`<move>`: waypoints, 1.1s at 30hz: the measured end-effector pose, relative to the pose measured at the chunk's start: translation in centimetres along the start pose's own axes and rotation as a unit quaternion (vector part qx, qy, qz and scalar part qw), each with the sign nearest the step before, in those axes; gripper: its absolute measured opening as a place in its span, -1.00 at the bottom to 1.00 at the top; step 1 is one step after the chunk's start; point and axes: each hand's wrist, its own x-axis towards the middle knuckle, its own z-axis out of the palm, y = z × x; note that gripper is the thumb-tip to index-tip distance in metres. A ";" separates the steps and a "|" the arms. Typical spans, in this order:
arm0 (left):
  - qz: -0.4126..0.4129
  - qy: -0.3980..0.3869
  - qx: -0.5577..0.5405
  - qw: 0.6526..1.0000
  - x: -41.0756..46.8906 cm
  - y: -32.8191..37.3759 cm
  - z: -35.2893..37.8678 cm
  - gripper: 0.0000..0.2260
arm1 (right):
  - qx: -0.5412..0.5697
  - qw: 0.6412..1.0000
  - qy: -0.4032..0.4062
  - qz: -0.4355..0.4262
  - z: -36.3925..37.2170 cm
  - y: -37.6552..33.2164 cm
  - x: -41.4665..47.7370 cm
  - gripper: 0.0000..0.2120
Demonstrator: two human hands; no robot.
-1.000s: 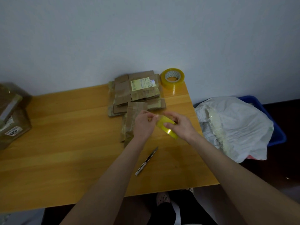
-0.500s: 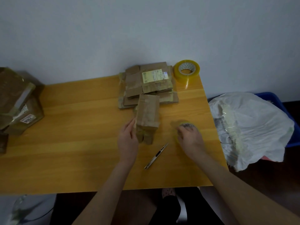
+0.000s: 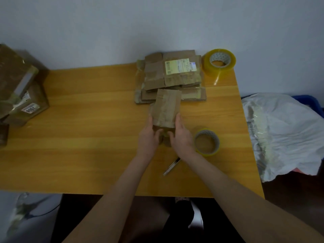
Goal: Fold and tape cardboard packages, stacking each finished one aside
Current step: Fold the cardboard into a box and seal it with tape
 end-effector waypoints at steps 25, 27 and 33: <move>-0.118 -0.053 -0.092 0.987 -0.6 1.8 0.9 -0.73 | 0.127 0.983 0.015 0.129 0.1 -0.4 1.0 -0.59; -0.117 -0.068 -0.159 0.978 -0.3 1.8 0.5 -0.67 | 0.083 0.989 -0.014 0.121 -1.1 -0.1 1.8 -0.57; -0.169 0.005 -0.160 0.973 1.7 2.6 1.2 -0.65 | -0.021 0.991 0.011 0.129 -2.1 0.3 3.4 -0.50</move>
